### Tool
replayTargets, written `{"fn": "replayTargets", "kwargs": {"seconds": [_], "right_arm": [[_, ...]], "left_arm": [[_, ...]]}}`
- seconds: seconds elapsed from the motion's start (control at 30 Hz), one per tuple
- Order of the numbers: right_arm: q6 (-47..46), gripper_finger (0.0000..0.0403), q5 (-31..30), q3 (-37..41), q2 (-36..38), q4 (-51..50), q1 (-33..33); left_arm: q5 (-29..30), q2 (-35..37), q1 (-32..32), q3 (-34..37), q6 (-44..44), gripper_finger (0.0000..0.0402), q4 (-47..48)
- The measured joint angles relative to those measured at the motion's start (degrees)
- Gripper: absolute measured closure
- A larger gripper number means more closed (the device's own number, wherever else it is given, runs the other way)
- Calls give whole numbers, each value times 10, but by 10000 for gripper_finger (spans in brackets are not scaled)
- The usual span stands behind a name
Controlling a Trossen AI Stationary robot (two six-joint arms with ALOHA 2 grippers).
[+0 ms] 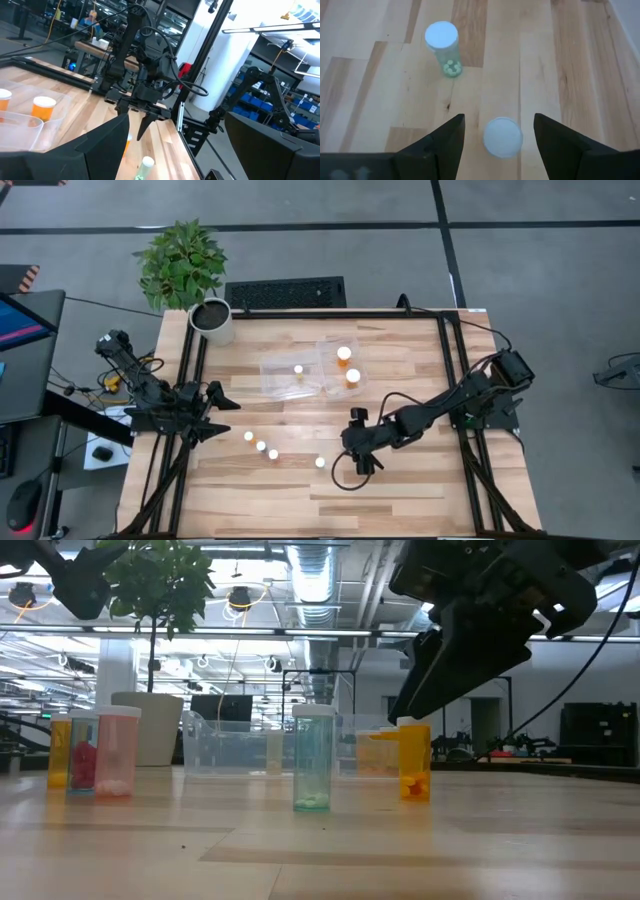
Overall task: Pick and place medicine bottles into bin by pill shape (circle, oval)
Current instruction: Put the orange capsule bottle into the right transparent bin
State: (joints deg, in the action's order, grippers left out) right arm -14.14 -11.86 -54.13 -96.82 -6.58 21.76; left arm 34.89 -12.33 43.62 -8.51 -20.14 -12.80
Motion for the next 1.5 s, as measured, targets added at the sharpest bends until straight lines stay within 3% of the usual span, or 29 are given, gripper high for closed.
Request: {"fn": "replayTargets", "kwargs": {"seconds": [0.57, 1.1, 1.5], "right_arm": [[-10, 198, 0, 0, 0, -20, 0], [-9, 292, 0, 0, 0, -19, 0], [-9, 292, 0, 1, 4, -17, 0]], "left_arm": [[0, 0, 0, 0, 0, 79, 0], [0, 0, 0, 0, 1, 79, 0], [0, 0, 0, 0, 1, 79, 0]]}}
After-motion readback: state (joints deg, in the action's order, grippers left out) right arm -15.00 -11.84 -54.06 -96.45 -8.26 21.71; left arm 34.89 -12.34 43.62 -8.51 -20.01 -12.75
